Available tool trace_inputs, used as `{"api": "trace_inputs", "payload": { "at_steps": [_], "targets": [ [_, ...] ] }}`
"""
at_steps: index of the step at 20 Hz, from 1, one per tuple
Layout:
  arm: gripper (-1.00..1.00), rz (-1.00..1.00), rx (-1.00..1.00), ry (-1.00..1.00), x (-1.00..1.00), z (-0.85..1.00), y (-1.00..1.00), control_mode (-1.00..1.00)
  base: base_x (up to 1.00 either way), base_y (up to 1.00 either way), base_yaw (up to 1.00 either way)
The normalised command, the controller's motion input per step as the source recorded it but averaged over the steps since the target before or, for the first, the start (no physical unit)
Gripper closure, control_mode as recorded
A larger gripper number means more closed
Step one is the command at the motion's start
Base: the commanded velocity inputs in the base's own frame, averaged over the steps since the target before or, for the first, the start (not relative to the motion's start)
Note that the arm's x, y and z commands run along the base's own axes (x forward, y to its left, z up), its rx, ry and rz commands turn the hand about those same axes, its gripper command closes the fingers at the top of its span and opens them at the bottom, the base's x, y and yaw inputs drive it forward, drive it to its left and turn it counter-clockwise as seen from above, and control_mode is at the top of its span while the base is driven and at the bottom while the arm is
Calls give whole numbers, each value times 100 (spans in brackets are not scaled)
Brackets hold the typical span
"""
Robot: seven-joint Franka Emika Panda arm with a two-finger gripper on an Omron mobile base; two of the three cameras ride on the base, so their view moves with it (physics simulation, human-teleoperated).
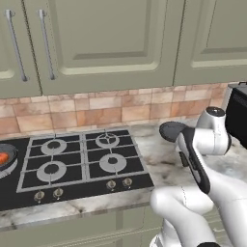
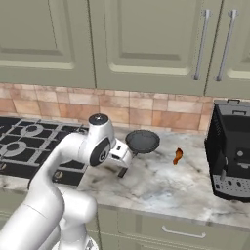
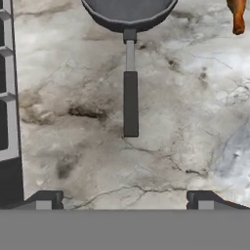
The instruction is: Place both pans onto different burners. Then place the squash and the chicken drumstick on different pans.
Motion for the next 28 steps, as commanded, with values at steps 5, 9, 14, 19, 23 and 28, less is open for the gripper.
{"api": "trace_inputs", "payload": {
  "at_steps": [5,9,14,19,23,28],
  "targets": [
    [-100,-1,0,0,31,-31,-4,-100,0,0,0],
    [-100,-1,0,0,31,-22,-4,-100,0,0,0],
    [-100,-1,0,0,27,-16,-12,-100,0,0,0],
    [-100,0,0,0,20,-11,-12,-100,0,0,0],
    [-100,0,0,0,14,-13,-6,-100,0,0,0],
    [-100,0,0,0,10,-18,-1,-100,0,0,0]
  ]
}}
